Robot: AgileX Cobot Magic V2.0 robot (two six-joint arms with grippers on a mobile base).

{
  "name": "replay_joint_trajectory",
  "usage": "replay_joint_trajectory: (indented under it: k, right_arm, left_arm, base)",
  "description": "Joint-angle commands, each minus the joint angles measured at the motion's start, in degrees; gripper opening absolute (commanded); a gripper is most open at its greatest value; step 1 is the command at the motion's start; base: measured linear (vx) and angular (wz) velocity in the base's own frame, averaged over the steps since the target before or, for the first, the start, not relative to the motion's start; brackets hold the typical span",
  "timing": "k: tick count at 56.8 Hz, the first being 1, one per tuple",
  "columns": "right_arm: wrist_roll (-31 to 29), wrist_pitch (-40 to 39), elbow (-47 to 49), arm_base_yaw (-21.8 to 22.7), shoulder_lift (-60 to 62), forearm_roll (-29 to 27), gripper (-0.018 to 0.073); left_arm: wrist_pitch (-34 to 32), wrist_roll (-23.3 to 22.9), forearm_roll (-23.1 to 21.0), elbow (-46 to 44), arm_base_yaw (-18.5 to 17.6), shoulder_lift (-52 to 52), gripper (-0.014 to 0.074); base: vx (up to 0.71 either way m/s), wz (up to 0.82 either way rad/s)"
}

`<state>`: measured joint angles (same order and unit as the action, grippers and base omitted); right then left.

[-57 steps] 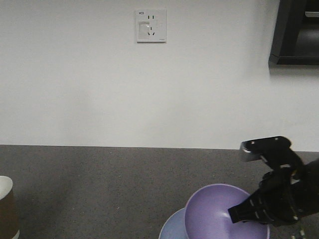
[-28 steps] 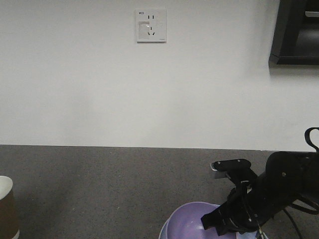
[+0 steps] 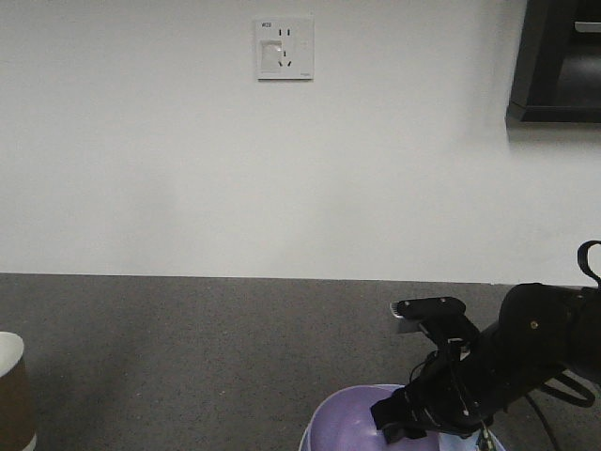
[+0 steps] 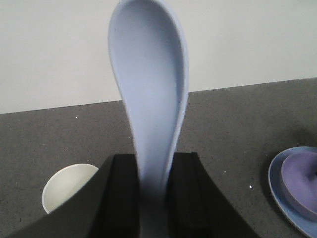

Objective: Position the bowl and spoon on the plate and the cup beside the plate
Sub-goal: 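Lower the lavender bowl onto the blue plate and open the right gripper, then lower the white spoon into the bowl and release with the left gripper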

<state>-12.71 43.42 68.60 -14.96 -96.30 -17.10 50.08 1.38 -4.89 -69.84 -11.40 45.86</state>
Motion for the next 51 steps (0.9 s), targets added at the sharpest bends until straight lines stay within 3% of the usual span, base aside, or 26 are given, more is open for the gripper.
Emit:
replay_joint_trajectory:
  k: [1,10,22,29,39,45,51]
  right_arm:
    - [-0.78,-2.67,2.68,-0.01,2.73,0.42,0.0584]
    - [0.13,0.02,6.53,-0.01,4.96,7.18,0.0663]
    - [7.01,6.15,11.74,-0.01,12.39,16.19,0.062]
    - [10.13,7.22,10.84,-0.01,18.66,18.95,0.0455]
    - [10.62,4.88,5.96,-0.01,28.73,19.36,-0.0019]
    - [10.71,1.99,1.51,-0.01,34.92,19.36,-0.0014]
    - [10.71,1.01,-2.94,-0.01,39.57,19.36,-0.0013]
  left_arm:
    - [-3.5,-0.54,-0.63,-1.38,-0.34,0.0,0.0]
    - [-2.05,-0.43,-0.63,-1.38,-0.34,0.0,0.0]
    - [1.21,3.19,-0.63,-1.38,-0.34,1.76,0.0]
    - [3.42,8.27,-2.38,-1.44,-0.34,6.2,0.0]
    - [4.89,17.87,-12.17,-1.5,-0.39,15.35,0.0]
    - [4.71,22.44,-17.96,-2.1,-1.16,20.45,0.0]
    - [6.46,23.88,-18.85,-5.91,-4.35,25.84,0.0]
  base:
    - [0.0,0.0]
    - [0.0,0.0]
    - [0.0,0.0]
    - [0.0,0.0]
    - [0.0,0.0]
    - [0.0,0.0]
    - [0.0,0.0]
